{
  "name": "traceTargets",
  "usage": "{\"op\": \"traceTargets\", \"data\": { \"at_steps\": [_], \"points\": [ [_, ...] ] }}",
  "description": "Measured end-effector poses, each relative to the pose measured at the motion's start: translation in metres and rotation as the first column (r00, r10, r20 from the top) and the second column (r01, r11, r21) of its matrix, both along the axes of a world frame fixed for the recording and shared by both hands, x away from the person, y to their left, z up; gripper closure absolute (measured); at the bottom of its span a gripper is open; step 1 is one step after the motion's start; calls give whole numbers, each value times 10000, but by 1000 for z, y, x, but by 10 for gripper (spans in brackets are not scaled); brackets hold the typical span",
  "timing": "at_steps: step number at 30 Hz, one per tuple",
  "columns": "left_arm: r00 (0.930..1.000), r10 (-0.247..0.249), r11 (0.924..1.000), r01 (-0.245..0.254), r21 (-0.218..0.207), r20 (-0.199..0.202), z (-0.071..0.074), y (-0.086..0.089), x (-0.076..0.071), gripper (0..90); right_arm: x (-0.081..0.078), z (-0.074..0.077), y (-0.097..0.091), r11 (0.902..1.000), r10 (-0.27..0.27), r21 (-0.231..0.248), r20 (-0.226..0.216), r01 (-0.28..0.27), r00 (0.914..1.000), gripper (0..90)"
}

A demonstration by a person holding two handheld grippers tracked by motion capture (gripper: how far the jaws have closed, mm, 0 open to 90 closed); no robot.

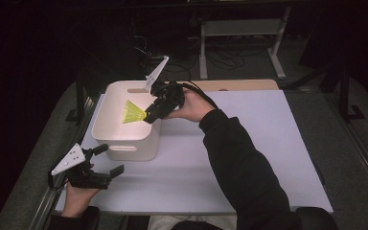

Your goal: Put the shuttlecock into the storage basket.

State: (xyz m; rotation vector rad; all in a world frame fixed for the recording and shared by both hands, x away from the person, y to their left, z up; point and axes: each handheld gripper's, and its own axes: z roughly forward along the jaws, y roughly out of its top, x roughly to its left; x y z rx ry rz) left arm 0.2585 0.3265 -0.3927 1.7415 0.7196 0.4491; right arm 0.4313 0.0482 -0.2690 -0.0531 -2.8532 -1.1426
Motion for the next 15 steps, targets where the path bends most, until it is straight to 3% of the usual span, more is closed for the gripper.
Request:
{"op": "traceTargets", "data": {
  "at_steps": [15],
  "points": [
    [10000,-19,10000,19,3,11,0,0,0,0,4,-8,21,9987,244,-450,-22,-245,9997,623]
  ]
}}
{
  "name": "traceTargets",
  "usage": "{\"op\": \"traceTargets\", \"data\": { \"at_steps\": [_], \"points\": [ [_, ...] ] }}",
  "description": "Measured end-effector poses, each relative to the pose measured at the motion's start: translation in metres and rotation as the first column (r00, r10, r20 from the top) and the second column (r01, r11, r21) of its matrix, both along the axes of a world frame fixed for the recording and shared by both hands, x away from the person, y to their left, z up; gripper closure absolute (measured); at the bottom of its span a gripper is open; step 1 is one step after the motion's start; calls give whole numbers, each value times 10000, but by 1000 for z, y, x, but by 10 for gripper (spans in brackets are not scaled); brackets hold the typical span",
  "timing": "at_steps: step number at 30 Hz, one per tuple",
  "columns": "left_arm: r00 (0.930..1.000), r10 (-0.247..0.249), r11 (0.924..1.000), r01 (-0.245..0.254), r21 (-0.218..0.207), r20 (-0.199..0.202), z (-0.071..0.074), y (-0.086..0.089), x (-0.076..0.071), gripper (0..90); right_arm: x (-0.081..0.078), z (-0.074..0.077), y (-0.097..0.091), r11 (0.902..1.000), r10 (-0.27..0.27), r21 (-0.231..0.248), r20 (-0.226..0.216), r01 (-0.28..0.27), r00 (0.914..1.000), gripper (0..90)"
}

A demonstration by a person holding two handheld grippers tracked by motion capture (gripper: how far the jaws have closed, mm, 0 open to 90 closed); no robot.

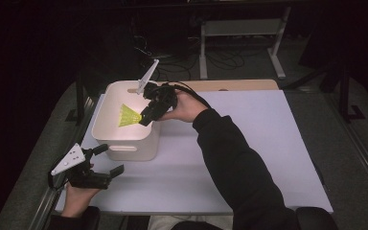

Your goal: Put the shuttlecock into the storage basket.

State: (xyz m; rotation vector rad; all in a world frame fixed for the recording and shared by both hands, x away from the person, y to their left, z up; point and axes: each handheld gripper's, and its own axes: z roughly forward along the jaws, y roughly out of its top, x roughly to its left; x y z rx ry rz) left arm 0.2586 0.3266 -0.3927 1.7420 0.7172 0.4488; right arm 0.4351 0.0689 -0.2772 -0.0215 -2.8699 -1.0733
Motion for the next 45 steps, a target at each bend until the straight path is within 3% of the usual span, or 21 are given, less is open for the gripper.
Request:
{"op": "traceTargets", "data": {
  "at_steps": [21,29,32,45],
  "points": [
    [10000,-30,10000,30,-28,28,0,0,0,0,7,-23,22,9987,201,-451,-334,-216,9992,623],
    [10000,-26,10000,27,-32,25,0,0,0,0,5,-25,23,9985,236,-496,-345,-253,9991,617],
    [10000,-27,10000,27,-28,21,0,0,0,0,6,-24,23,9987,77,-506,-308,-92,9995,501],
    [10000,-24,10000,24,-14,1,0,0,0,0,4,-18,5,9987,-453,-242,-414,443,9981,271]
  ]
}}
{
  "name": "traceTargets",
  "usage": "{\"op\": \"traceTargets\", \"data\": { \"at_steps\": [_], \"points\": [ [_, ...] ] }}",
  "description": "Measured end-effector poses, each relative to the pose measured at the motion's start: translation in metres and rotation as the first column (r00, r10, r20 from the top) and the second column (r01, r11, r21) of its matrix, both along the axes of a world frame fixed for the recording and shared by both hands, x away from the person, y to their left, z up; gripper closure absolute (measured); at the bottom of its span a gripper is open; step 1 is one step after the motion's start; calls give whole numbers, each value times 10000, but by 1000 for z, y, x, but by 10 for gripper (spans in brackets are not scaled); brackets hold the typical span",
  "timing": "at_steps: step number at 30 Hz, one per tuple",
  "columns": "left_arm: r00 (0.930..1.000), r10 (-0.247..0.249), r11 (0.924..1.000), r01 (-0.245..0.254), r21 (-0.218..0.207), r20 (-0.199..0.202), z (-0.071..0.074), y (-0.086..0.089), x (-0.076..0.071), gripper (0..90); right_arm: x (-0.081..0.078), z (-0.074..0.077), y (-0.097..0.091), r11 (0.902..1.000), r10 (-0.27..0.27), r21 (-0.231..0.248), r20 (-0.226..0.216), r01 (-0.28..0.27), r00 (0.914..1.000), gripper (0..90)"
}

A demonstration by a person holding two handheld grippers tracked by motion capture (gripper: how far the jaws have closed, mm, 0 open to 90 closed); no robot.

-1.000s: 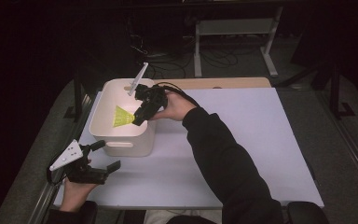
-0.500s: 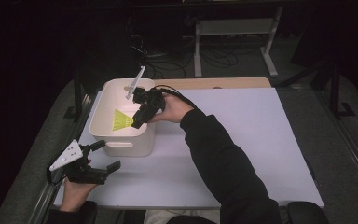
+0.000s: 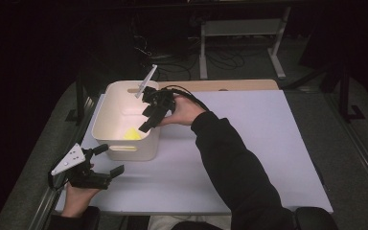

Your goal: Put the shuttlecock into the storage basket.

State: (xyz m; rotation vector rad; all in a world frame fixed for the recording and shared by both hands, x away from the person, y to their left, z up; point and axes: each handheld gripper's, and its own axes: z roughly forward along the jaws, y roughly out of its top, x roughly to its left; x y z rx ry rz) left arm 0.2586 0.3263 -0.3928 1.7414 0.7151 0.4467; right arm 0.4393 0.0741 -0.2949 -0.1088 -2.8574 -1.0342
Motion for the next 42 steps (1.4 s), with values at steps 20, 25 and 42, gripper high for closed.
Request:
{"op": "traceTargets", "data": {
  "at_steps": [20,25,42],
  "points": [
    [10000,15,10000,-14,41,-23,0,0,0,0,-11,17,-29,9919,-1033,812,630,980,9927,0],
    [10000,27,10000,-27,26,-1,0,0,0,0,-14,19,-37,9891,-1135,1022,720,1059,9909,0],
    [10000,30,10000,-30,1,-37,0,0,-1,0,-19,16,-77,9756,-1848,1356,841,1725,9792,0]
  ]
}}
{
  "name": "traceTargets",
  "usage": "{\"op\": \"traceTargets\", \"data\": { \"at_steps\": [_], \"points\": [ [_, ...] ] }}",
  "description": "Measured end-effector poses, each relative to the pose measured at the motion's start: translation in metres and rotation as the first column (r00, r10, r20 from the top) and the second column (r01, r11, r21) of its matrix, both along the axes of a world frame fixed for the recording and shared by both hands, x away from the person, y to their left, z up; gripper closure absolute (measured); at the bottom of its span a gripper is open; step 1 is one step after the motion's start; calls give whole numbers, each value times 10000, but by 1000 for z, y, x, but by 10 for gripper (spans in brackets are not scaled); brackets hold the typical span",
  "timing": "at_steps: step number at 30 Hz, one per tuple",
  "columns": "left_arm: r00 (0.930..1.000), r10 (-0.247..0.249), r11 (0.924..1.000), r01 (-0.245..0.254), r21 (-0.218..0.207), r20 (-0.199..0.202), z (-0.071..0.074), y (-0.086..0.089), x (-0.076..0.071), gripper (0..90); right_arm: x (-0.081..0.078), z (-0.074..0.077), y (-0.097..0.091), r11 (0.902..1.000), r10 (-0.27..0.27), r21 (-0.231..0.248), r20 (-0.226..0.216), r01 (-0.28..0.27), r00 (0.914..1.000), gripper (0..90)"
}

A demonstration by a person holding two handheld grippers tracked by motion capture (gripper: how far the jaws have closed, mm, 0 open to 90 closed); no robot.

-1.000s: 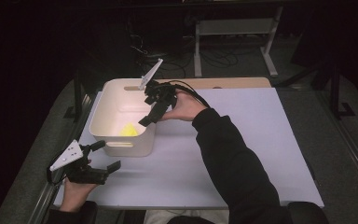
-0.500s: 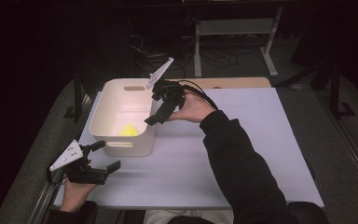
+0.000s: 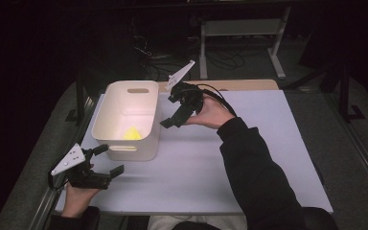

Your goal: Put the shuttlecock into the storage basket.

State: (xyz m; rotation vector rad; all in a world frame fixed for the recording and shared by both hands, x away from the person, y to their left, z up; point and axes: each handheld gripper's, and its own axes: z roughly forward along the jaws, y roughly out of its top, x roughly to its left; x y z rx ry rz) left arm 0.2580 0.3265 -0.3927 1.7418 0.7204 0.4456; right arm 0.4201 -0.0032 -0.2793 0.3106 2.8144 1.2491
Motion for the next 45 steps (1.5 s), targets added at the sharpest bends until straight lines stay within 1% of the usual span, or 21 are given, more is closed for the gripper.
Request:
{"op": "traceTargets", "data": {
  "at_steps": [7,13,18,28,31,32,37,45],
  "points": [
    [10000,-1,10000,1,-8,4,0,0,0,0,-1,-3,-12,9997,-230,117,21,229,9997,0],
    [10000,-4,10000,4,-21,2,0,0,0,0,-2,-5,-23,9988,-360,324,36,359,9993,0],
    [10000,18,10000,-18,-38,37,0,0,0,0,-2,-8,-34,9972,-540,517,-79,543,9985,0],
    [10000,33,10000,-33,-13,-7,0,0,0,0,-4,-15,-56,9946,-880,535,-130,886,9960,0],
    [10000,32,10000,-32,0,-12,0,0,0,0,-5,-16,-62,9937,-952,586,-74,955,9954,0],
    [10000,33,10000,-33,-7,-10,0,0,0,0,-5,-17,-64,9934,-983,593,40,979,9951,0],
    [10000,19,10000,-19,-15,-2,0,0,0,0,-9,-17,-74,9904,-1186,715,48,1179,9929,0],
    [10000,37,10000,-37,-18,-20,0,0,0,0,-16,-19,-87,9876,-1339,847,175,1320,9908,0]
  ]
}}
